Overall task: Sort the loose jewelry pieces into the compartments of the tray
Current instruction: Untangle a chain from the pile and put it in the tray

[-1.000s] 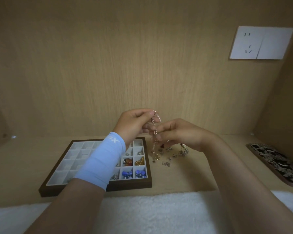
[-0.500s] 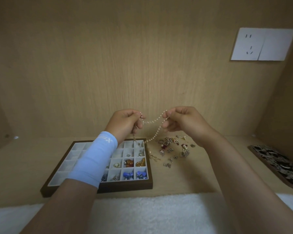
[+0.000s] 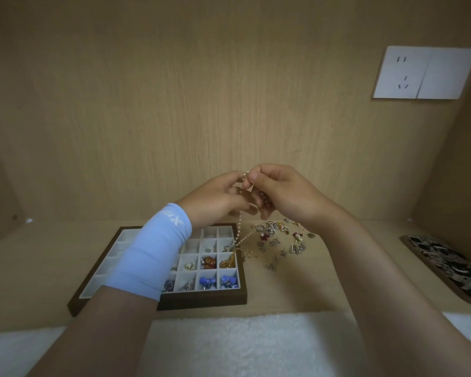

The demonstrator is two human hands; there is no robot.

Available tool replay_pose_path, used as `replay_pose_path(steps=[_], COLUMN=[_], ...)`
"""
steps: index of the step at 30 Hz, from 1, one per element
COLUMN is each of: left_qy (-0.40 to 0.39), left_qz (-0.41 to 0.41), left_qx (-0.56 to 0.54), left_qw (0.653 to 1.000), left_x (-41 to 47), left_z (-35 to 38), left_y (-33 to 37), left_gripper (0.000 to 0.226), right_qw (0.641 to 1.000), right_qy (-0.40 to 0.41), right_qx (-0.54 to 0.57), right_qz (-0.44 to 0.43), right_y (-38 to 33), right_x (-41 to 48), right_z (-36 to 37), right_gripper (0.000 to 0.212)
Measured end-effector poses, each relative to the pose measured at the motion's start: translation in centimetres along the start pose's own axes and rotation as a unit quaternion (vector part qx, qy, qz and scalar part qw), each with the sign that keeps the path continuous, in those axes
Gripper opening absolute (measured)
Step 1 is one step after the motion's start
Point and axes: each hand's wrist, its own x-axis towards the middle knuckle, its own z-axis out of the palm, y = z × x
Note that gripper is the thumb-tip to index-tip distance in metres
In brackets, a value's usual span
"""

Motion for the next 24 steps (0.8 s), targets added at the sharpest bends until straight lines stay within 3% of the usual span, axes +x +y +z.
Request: replay_pose_path(steps=[3, 7, 10, 13, 16, 19, 24], left_qy=[0.001, 0.088, 0.12, 0.149, 0.138, 0.137, 0.185], left_qz=[-0.022, 0.02, 0.046, 0.079, 0.116, 0.125, 0.119], left_qx=[0.019, 0.03, -0.049, -0.165, -0.251, -0.237, -0.207], left_qw=[1.0, 0.995, 0.99, 0.972, 0.951, 0.954, 0.953], left_x=[-0.4, -0.7, -0.7, -0.9, -1.1, -1.3, -1.7], left_z=[-0.1, -0.8, -0.9, -1.3, -2.1, -2.3, -1.8], left_y=[0.5, 1.3, 2.4, 2.9, 3.0, 3.0, 3.1], left_gripper=[0.014, 0.024, 0.032, 0.029, 0.026, 0.026, 0.025], right_qw=[0.999, 1.0, 0.999, 0.997, 0.99, 0.99, 0.99], right_qy=[0.018, 0.023, -0.005, -0.051, -0.101, -0.1, -0.054], right_qx=[-0.031, -0.001, 0.054, -0.023, -0.084, -0.084, -0.096], right_qz=[-0.008, -0.004, 0.007, 0.046, 0.053, 0.059, 0.082], right_y=[-0.2, -0.1, 0.1, 1.1, 2.5, 3.3, 3.6], right_x=[0.1, 0.1, 0.1, 0.2, 0.5, 0.7, 0.6], right_z=[-0.2, -0.3, -0.1, 0.3, 1.1, 1.7, 1.3], right_gripper=[0.029, 0.022, 0.019, 0.031, 0.026, 0.008, 0.016])
